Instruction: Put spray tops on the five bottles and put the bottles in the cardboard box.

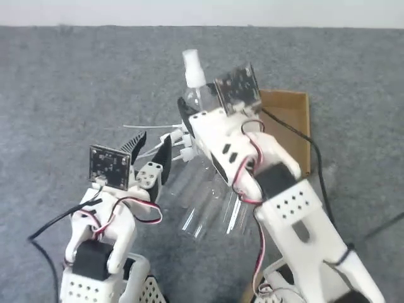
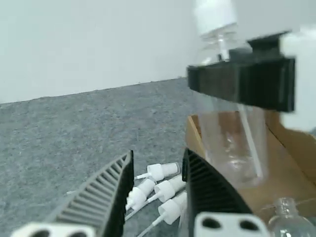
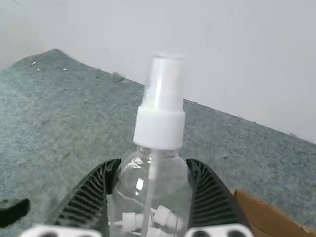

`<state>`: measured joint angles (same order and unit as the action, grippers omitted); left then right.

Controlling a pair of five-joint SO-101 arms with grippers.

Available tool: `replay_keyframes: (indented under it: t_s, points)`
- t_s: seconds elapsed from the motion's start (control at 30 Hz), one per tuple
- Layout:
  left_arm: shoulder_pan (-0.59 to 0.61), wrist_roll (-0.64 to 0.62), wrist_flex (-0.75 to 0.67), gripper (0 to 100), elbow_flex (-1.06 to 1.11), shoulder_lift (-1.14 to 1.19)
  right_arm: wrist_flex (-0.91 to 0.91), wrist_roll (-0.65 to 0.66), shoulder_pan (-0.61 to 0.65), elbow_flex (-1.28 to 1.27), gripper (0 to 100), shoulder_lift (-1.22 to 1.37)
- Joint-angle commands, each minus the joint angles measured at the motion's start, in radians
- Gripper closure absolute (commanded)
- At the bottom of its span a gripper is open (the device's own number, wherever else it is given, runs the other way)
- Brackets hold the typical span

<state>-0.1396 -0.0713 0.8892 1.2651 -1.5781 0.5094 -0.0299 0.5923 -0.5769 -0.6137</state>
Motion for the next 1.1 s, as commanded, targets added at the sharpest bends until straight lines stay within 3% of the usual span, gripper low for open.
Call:
replay_keyframes:
  t_s: [0.0,0.13,0.33,0.53,1.07]
  points:
    - [-0.006,-0.011,-0.023,79,-0.008,-0.015,0.039,-0.008,-0.013,0.140,99.2,0.015]
    - [-0.020,-0.012,-0.012,74,-0.008,-0.015,0.093,-0.008,-0.015,0.190,99.2,0.018]
    - [-0.133,-0.011,0.032,74,-0.015,-0.017,0.142,-0.011,-0.010,0.192,99.2,0.018]
    - [-0.132,-0.009,0.026,74,-0.015,-0.014,0.153,-0.011,-0.007,0.187,99.2,0.012]
    - [-0.132,-0.009,0.026,74,-0.013,-0.011,0.401,-0.012,0.041,0.186,99.2,-0.202]
